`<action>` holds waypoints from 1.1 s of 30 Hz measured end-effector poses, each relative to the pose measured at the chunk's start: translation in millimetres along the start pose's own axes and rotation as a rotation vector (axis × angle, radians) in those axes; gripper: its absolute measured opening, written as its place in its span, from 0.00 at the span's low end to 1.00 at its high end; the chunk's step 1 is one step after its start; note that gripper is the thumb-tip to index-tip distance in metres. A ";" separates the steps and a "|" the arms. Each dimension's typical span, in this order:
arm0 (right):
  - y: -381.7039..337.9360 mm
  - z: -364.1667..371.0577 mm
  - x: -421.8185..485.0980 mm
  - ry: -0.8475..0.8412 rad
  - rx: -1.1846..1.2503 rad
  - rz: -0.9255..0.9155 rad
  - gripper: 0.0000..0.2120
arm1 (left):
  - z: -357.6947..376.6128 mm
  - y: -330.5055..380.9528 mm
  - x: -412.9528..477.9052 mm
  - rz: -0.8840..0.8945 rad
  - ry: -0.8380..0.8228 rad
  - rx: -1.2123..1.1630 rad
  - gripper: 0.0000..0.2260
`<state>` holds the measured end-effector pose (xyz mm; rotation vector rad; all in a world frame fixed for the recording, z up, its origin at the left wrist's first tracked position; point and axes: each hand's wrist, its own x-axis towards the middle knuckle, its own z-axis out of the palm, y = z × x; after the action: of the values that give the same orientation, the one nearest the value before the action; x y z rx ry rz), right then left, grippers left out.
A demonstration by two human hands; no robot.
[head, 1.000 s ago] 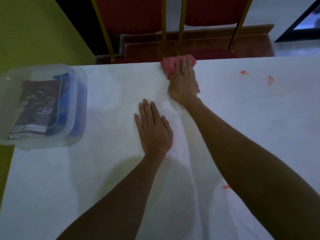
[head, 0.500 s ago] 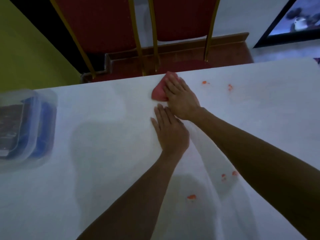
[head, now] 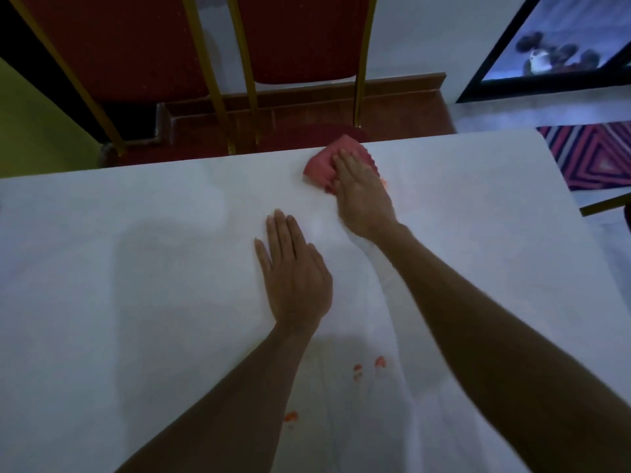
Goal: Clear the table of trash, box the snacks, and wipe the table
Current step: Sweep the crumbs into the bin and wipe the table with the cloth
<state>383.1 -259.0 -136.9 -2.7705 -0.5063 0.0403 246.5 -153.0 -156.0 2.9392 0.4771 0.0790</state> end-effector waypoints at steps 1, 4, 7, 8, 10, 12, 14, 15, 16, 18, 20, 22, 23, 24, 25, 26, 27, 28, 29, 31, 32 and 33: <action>-8.2 3.4 -1.3 0.030 -0.031 0.017 0.25 | 0.1 0.0 -0.7 0.001 0.005 0.009 0.27; -22.1 9.3 -15.8 -0.104 -0.029 -0.291 0.27 | -1.7 0.2 -2.6 0.020 0.013 0.034 0.27; 14.0 -6.2 -6.5 -0.097 -0.059 -0.370 0.25 | -3.6 2.5 -3.1 0.015 0.007 0.024 0.27; 32.3 -10.8 -1.9 -0.036 -0.071 -0.288 0.24 | -4.3 3.4 -2.9 0.007 0.001 0.019 0.27; 68.0 -21.9 -6.0 0.013 -0.061 -0.046 0.23 | -4.8 3.9 -3.5 -0.005 -0.003 0.029 0.27; 81.7 -27.2 -25.1 0.045 -0.032 0.141 0.24 | -4.8 4.8 -2.8 -0.013 -0.011 0.035 0.28; 61.5 -24.5 -48.8 0.086 -0.016 0.125 0.23 | -5.0 5.2 -2.8 -0.013 -0.013 0.035 0.27; 44.9 -22.8 -60.5 0.078 0.002 0.036 0.22 | -4.9 4.3 -2.9 -0.009 -0.012 0.034 0.27; 28.7 -21.6 -71.3 0.041 0.024 -0.075 0.20 | -4.6 3.3 -3.1 -0.002 -0.012 0.033 0.27; 6.6 -19.9 -84.5 -0.047 0.049 -0.278 0.18 | -4.7 2.4 -3.5 0.015 -0.014 0.034 0.28; 1.2 -20.4 -81.3 -0.089 0.067 -0.366 0.17 | -5.3 3.2 -3.9 0.023 -0.011 0.027 0.29; 7.3 -19.7 -68.5 -0.107 0.065 -0.362 0.19 | -4.3 4.0 -4.3 0.020 0.001 0.031 0.27; 12.9 -18.1 -61.1 -0.113 0.040 -0.358 0.21 | -3.5 4.3 -4.8 0.015 0.006 0.035 0.26; 20.0 -15.9 -54.2 -0.112 0.003 -0.352 0.23 | -3.3 4.5 -5.4 0.011 0.009 0.037 0.26; 27.9 -14.2 -48.1 -0.109 -0.043 -0.347 0.25 | -3.7 4.6 -5.7 0.010 0.013 0.037 0.26; 35.1 -13.9 -44.1 -0.115 -0.089 -0.339 0.26 | -3.8 4.6 -5.9 0.011 0.016 0.037 0.26; 41.9 -14.4 -41.2 -0.134 -0.120 -0.327 0.27 | -4.0 4.4 -5.9 0.012 0.017 0.038 0.26; 48.7 -17.1 -39.5 -0.151 -0.132 -0.313 0.27 | -3.7 3.6 -6.0 0.011 0.016 0.035 0.26; 56.7 -21.2 -37.3 -0.156 -0.132 -0.280 0.27 | -3.5 3.3 -6.2 0.007 0.016 0.029 0.26; 77.1 -33.3 -32.2 -0.112 -0.101 -0.145 0.27 | -3.4 3.8 -6.4 0.002 0.015 0.014 0.26; 91.6 -37.6 -30.7 -0.080 -0.088 -0.049 0.27 | -3.1 4.2 -6.2 0.001 0.016 0.008 0.26; 105.9 -41.9 -31.5 -0.040 -0.082 0.055 0.27 | -2.6 4.3 -6.0 0.001 0.016 0.004 0.26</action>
<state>393.2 -376.6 -132.0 -2.8691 -0.4514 0.0898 241.9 -158.6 -152.9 2.9451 0.4781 0.1023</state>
